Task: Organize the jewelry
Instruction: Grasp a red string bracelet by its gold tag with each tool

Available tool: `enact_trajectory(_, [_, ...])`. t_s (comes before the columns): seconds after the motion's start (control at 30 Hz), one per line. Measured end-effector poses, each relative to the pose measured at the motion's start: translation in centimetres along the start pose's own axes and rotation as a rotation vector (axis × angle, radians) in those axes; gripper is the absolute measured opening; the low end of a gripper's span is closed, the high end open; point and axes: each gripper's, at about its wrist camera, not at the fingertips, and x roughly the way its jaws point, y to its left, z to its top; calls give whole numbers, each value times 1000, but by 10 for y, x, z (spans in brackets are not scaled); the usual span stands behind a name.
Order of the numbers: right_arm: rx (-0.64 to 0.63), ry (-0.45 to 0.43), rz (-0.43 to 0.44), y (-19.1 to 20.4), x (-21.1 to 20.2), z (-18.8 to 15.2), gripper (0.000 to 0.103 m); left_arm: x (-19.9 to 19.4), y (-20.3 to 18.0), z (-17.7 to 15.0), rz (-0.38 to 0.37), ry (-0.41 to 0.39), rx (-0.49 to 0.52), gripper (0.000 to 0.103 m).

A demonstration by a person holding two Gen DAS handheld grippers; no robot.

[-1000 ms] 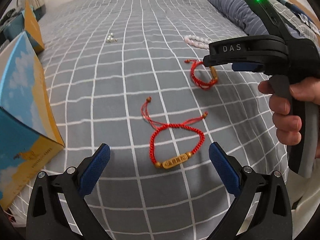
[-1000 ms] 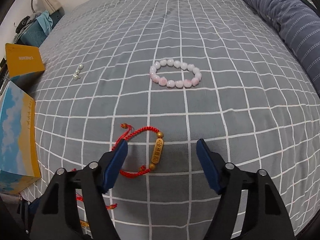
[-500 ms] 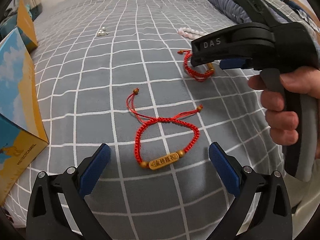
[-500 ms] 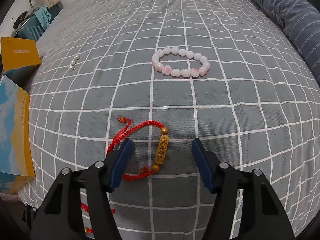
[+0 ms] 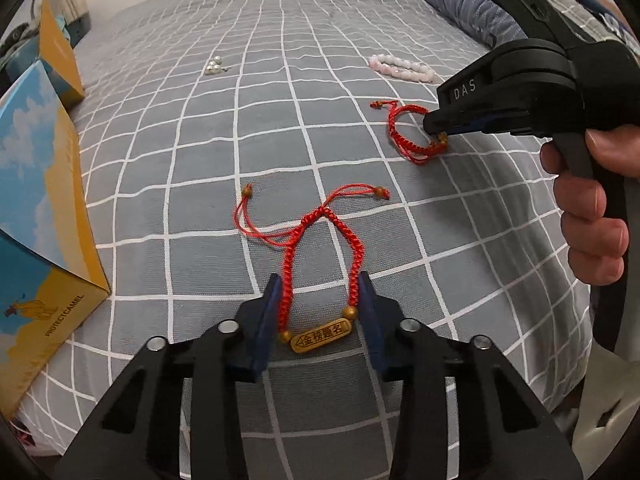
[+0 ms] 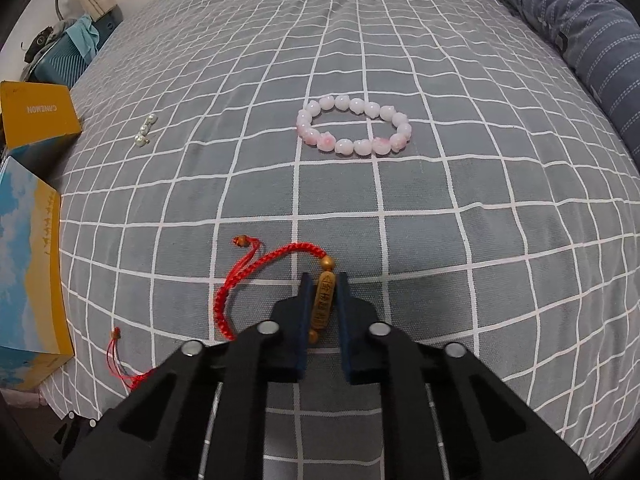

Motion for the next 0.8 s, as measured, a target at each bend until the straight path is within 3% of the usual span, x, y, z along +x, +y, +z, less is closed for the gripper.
enact_trajectory(0.8, [-10, -88, 7, 7, -47, 2, 8, -32, 10, 17, -4, -36, 0, 33])
